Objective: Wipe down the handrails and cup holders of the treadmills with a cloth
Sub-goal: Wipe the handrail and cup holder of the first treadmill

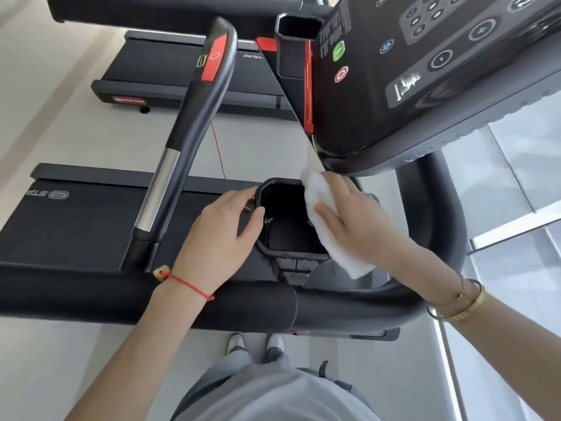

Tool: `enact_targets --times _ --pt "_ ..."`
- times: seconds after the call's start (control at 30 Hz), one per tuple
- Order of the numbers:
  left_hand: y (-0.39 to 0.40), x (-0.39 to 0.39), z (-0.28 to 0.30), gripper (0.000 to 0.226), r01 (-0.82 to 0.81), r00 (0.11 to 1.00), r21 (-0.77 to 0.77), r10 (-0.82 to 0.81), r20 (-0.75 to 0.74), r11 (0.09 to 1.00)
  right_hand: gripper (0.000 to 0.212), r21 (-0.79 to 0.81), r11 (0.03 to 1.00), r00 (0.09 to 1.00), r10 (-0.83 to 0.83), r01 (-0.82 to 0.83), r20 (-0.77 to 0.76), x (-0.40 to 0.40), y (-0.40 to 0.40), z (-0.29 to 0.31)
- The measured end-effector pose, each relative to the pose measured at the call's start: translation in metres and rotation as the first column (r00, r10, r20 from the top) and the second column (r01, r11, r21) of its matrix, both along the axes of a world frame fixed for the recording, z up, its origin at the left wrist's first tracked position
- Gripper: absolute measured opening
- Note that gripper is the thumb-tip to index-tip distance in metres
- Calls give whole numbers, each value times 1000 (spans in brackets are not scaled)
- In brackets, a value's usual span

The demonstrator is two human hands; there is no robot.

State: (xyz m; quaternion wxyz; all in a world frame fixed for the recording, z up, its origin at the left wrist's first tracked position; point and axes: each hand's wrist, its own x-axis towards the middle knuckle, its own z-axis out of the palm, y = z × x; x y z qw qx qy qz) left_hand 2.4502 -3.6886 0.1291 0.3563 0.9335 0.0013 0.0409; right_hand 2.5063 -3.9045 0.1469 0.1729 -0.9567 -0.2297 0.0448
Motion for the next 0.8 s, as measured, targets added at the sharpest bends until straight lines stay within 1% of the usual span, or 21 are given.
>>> enact_targets --times 0.13,0.3,0.37,0.5,0.67,0.8 --pt "0 -1 0 45 6 1000 -12 -6 -1 1000 41 -140 983 984 133 -117 116 16 13 5" --pt "-1 -3 2 44 -4 1000 -12 4 8 1000 38 -179 945 950 294 -272 106 34 43 11" --pt "-1 -3 2 43 -5 1000 -8 5 8 1000 37 -169 947 950 293 -272 109 35 47 10" --pt "-1 -3 3 43 8 1000 -29 -8 9 1000 41 -136 969 969 222 -207 106 27 30 8" --pt "0 -3 2 42 6 1000 -45 -5 19 999 51 -141 978 982 165 -151 88 17 10 4" --pt "-2 -3 2 41 11 999 -40 -10 30 999 42 -197 961 969 219 -194 114 29 39 6"
